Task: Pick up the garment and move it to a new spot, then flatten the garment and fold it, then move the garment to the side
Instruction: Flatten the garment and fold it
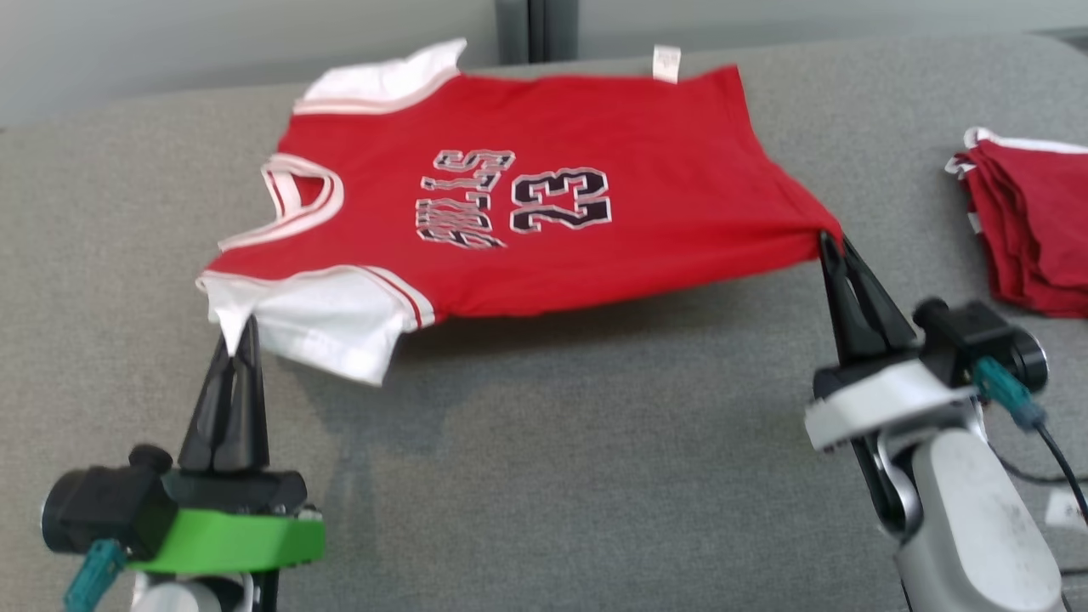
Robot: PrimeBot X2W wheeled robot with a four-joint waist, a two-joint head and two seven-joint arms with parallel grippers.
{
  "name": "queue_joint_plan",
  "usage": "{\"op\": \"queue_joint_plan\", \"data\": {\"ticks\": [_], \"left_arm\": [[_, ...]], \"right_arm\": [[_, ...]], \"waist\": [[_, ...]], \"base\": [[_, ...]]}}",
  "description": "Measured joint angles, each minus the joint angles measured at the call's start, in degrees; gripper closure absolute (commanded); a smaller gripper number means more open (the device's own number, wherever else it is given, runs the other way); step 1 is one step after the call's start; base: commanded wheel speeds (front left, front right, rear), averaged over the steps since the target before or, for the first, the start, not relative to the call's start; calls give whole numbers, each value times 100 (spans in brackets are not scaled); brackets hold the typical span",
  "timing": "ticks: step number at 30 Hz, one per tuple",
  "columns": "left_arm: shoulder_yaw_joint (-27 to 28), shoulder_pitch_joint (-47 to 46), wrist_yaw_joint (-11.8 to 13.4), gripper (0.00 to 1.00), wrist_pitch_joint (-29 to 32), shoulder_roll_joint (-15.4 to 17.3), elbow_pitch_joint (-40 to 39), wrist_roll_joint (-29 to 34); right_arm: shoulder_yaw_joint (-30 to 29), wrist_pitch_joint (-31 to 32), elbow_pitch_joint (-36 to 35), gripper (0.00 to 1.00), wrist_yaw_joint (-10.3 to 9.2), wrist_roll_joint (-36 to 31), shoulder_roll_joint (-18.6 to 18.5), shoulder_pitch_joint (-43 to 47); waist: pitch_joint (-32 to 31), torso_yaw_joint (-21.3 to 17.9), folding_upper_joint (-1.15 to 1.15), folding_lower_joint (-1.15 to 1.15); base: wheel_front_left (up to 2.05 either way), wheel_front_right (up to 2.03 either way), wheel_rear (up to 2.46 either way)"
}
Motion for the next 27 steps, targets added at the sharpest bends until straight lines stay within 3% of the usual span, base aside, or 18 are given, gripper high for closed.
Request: {"op": "queue_joint_plan", "data": {"ticks": [8,15,19,27], "left_arm": [[-158,909,194,100,242,41,-769,148],[-201,1456,356,100,465,-4,-1215,94],[-219,1555,396,100,550,15,-1141,94],[-225,1363,323,100,603,14,-392,-80]], "right_arm": [[-219,432,-1228,100,0,247,-2,1310],[-299,965,-1928,100,0,235,-2,1976],[-258,1194,-1863,100,0,252,0,2111],[-154,1347,-1044,100,0,235,-1,1953]], "waist": [[-619,59,0,0],[-796,39,0,0],[-713,7,0,0],[-487,-8,0,0]], "base": [[0,0,0],[0,0,0],[0,0,0],[0,0,0]]}}
